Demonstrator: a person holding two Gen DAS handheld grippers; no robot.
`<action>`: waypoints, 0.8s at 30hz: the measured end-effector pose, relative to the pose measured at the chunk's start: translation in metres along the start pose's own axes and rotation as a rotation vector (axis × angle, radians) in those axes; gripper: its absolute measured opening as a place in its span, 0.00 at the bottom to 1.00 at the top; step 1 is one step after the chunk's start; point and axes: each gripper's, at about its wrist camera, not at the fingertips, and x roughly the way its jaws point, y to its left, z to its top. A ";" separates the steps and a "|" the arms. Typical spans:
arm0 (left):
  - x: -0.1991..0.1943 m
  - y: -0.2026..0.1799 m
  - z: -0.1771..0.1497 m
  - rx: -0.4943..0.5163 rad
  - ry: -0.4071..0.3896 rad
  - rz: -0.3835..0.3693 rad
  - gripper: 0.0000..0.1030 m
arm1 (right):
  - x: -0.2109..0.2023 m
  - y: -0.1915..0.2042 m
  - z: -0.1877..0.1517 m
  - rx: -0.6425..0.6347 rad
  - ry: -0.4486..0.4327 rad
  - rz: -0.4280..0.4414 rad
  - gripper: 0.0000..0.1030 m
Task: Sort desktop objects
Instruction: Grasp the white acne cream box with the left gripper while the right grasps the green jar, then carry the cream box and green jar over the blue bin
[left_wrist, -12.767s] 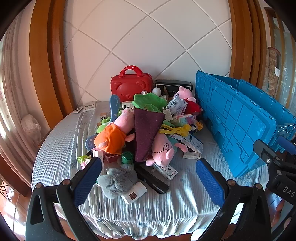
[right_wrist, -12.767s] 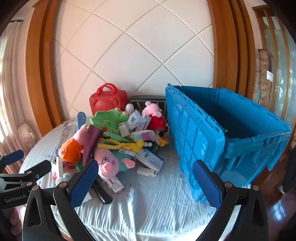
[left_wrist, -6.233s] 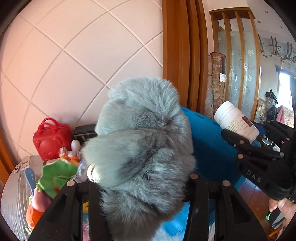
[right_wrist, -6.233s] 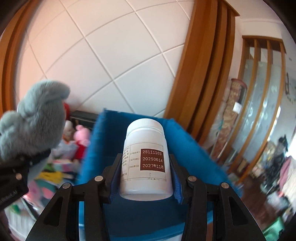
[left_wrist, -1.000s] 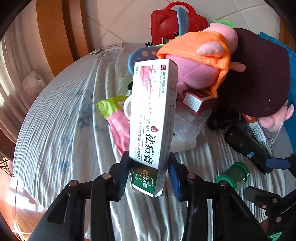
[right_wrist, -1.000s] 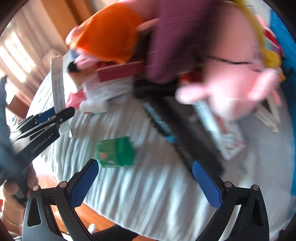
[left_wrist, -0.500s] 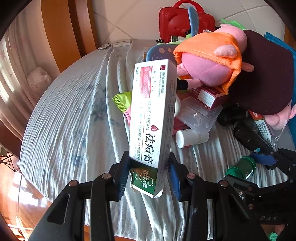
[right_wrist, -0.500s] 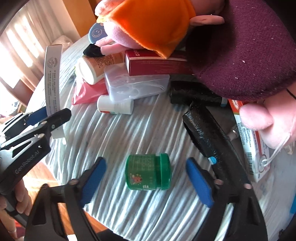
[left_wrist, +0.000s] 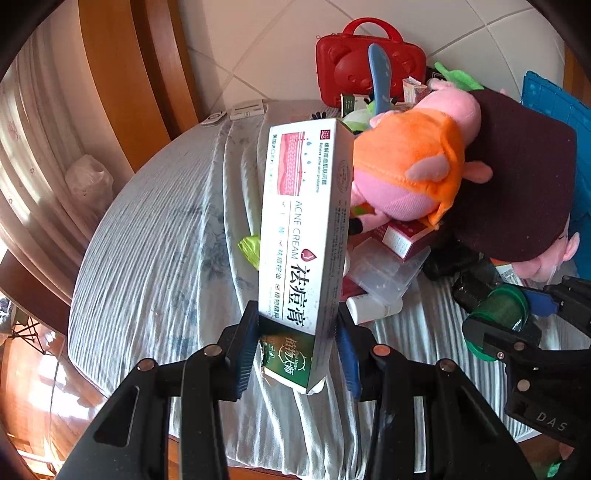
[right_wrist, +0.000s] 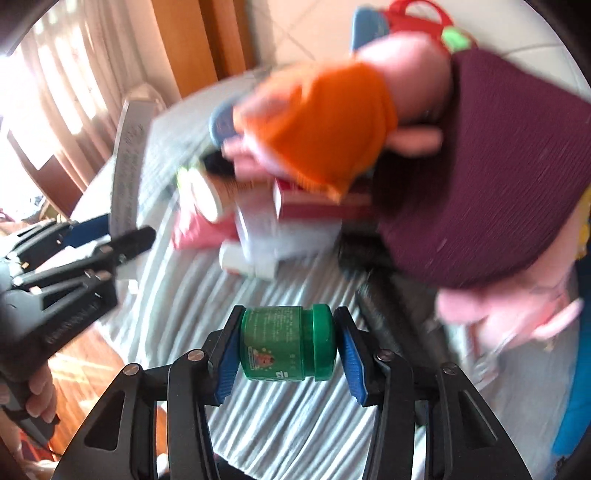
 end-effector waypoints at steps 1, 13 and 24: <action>-0.005 -0.001 0.004 -0.002 -0.011 -0.005 0.38 | -0.011 -0.003 0.006 0.003 -0.029 -0.003 0.45; -0.088 -0.075 0.066 0.099 -0.248 -0.105 0.38 | -0.158 -0.047 0.042 0.069 -0.350 -0.175 0.45; -0.167 -0.242 0.125 0.249 -0.376 -0.279 0.38 | -0.290 -0.163 0.019 0.149 -0.518 -0.414 0.45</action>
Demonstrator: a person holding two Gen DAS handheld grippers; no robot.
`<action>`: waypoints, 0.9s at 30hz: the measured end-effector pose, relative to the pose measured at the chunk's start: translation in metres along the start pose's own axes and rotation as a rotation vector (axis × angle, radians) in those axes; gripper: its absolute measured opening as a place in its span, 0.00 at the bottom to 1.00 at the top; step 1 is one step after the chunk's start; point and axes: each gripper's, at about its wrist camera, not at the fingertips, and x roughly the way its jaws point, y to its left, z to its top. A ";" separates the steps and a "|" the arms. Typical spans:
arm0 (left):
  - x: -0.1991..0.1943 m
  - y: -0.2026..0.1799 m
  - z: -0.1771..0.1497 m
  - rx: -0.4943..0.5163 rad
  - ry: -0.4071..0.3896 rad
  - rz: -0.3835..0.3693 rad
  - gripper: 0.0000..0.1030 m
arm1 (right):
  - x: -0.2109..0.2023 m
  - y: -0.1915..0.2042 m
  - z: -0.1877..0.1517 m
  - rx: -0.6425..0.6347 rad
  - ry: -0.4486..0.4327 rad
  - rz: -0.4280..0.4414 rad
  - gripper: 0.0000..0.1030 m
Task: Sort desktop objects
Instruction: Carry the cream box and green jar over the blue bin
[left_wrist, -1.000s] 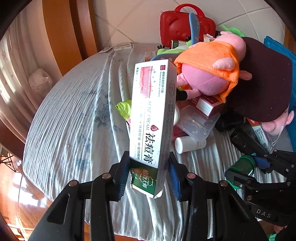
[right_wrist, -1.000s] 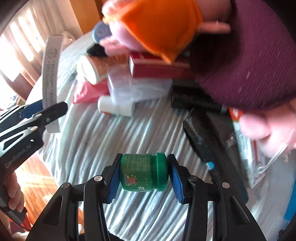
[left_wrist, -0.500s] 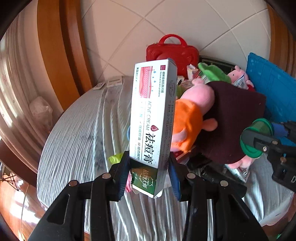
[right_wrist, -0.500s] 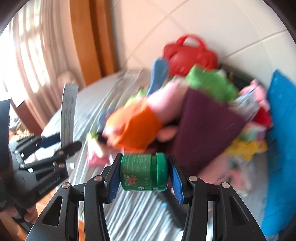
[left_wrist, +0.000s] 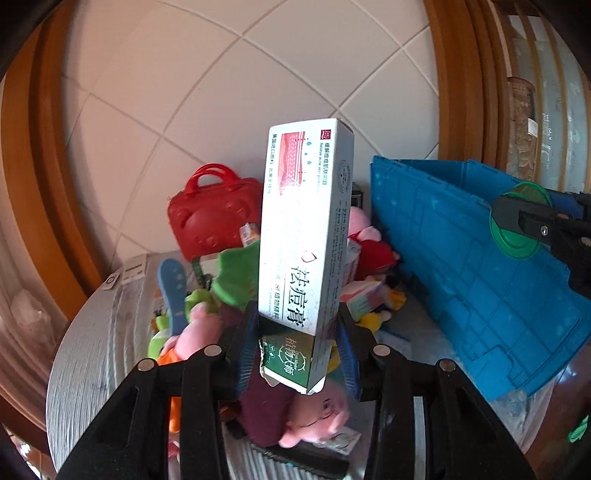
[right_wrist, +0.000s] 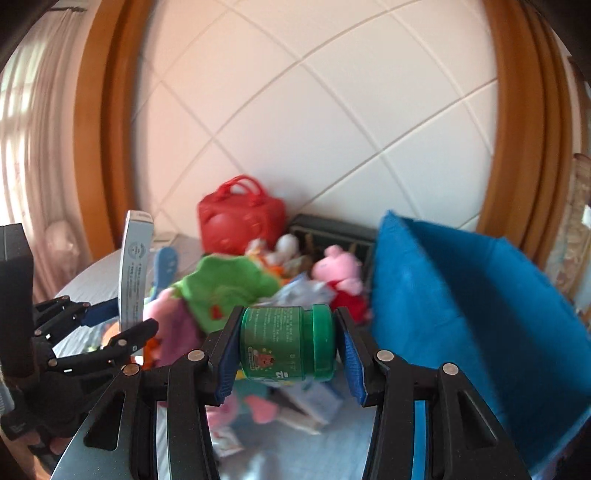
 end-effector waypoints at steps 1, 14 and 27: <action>0.001 -0.015 0.009 0.009 -0.008 -0.012 0.38 | -0.005 -0.016 0.004 -0.001 -0.004 -0.014 0.45; 0.049 -0.227 0.167 0.043 0.099 -0.271 0.38 | -0.015 -0.242 0.065 -0.140 0.023 -0.211 0.45; 0.241 -0.355 0.146 0.096 0.759 -0.199 0.38 | 0.157 -0.402 -0.017 -0.027 0.641 -0.109 0.45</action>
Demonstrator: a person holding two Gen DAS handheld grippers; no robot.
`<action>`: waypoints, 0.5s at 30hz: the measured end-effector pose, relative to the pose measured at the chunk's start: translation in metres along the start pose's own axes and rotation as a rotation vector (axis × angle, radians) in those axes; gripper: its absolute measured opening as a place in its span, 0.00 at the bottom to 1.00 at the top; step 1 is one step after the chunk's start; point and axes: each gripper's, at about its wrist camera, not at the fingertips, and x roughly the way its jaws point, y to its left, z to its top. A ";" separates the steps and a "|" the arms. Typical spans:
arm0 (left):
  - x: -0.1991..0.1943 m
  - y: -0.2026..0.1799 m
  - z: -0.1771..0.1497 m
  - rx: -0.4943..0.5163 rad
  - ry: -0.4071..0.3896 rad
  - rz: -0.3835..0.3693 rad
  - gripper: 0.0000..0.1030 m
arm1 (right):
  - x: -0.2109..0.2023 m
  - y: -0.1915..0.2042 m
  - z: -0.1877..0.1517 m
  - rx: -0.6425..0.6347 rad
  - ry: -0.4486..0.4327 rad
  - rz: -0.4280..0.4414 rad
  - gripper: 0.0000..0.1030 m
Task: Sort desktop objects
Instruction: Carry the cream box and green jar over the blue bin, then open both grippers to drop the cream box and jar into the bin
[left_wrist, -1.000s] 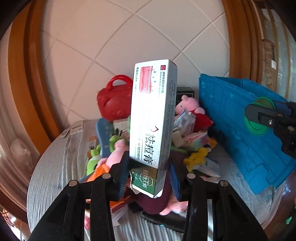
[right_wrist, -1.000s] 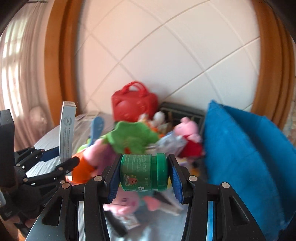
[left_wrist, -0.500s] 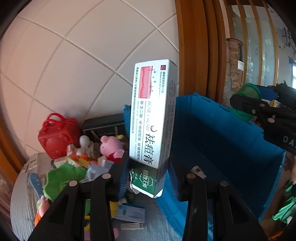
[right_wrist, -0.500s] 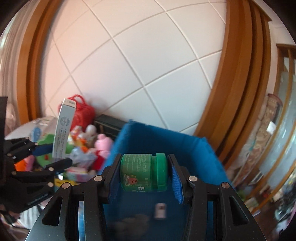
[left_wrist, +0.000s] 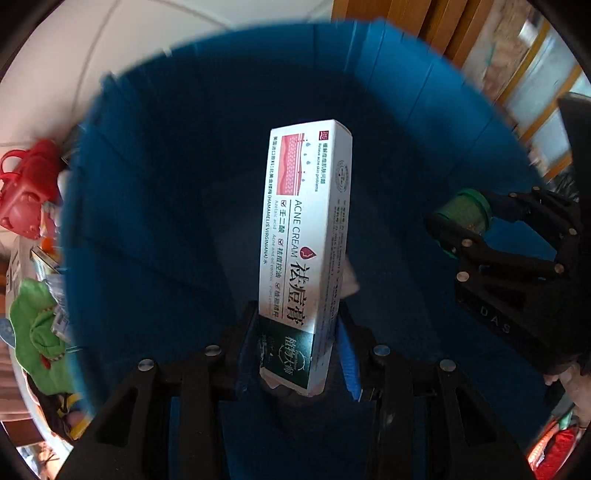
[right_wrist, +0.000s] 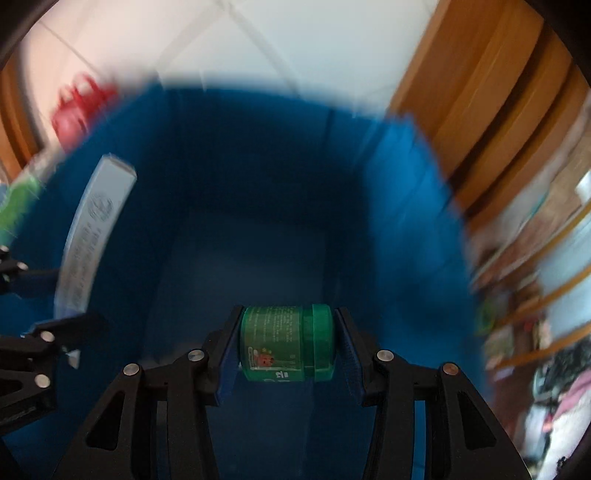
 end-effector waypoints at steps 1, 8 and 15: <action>0.012 -0.004 0.001 0.012 0.035 0.014 0.38 | 0.023 -0.003 -0.006 0.002 0.071 0.020 0.45; 0.075 -0.024 -0.009 0.052 0.240 0.046 0.39 | 0.111 0.015 -0.049 -0.079 0.401 0.076 0.45; 0.107 -0.028 -0.018 0.053 0.335 0.089 0.39 | 0.141 0.029 -0.073 -0.148 0.545 0.073 0.45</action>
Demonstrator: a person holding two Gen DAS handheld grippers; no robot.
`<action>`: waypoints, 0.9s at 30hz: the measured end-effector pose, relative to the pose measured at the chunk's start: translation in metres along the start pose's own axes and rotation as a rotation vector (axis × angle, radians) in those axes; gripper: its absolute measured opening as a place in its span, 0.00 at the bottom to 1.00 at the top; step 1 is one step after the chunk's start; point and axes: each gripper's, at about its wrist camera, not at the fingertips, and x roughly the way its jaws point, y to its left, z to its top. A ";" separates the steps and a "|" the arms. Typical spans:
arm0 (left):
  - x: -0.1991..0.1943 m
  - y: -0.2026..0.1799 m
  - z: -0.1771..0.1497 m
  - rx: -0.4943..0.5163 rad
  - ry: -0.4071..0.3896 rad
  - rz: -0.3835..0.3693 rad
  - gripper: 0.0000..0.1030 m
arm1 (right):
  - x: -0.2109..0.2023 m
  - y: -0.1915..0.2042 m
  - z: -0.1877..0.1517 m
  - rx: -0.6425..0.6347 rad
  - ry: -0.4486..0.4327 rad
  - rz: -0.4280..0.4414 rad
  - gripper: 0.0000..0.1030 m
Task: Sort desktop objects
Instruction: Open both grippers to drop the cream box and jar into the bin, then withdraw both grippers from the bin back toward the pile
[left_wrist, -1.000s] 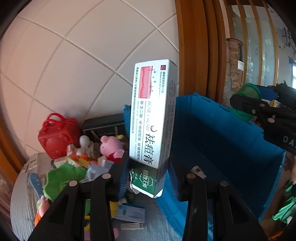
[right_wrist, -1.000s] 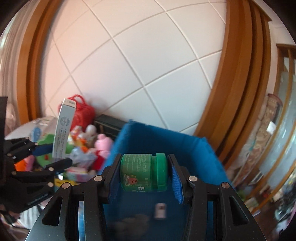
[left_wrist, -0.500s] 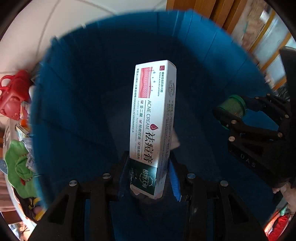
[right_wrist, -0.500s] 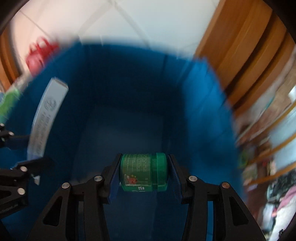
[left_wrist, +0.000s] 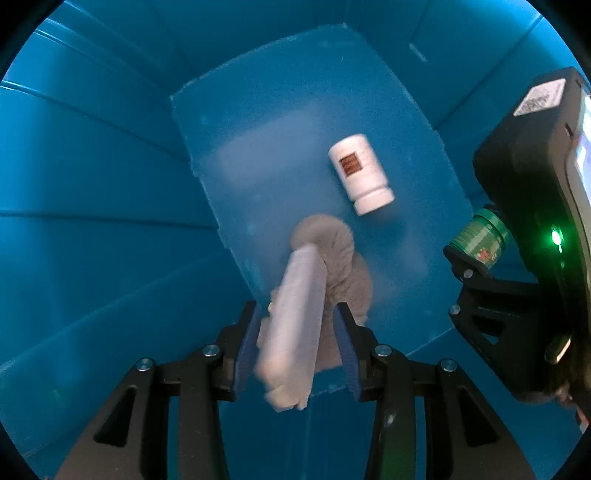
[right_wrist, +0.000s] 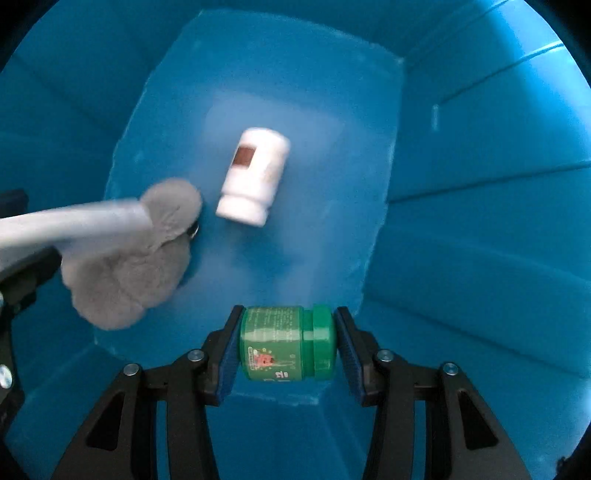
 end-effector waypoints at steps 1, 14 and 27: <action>0.002 -0.001 0.001 0.000 0.009 0.006 0.39 | 0.003 0.002 -0.001 -0.004 0.011 0.003 0.45; -0.047 0.029 -0.030 0.002 -0.086 -0.042 0.63 | -0.015 0.001 -0.008 0.025 0.036 -0.001 0.77; -0.177 0.090 -0.143 -0.053 -0.509 -0.150 0.76 | -0.181 0.027 -0.055 0.108 -0.356 0.020 1.00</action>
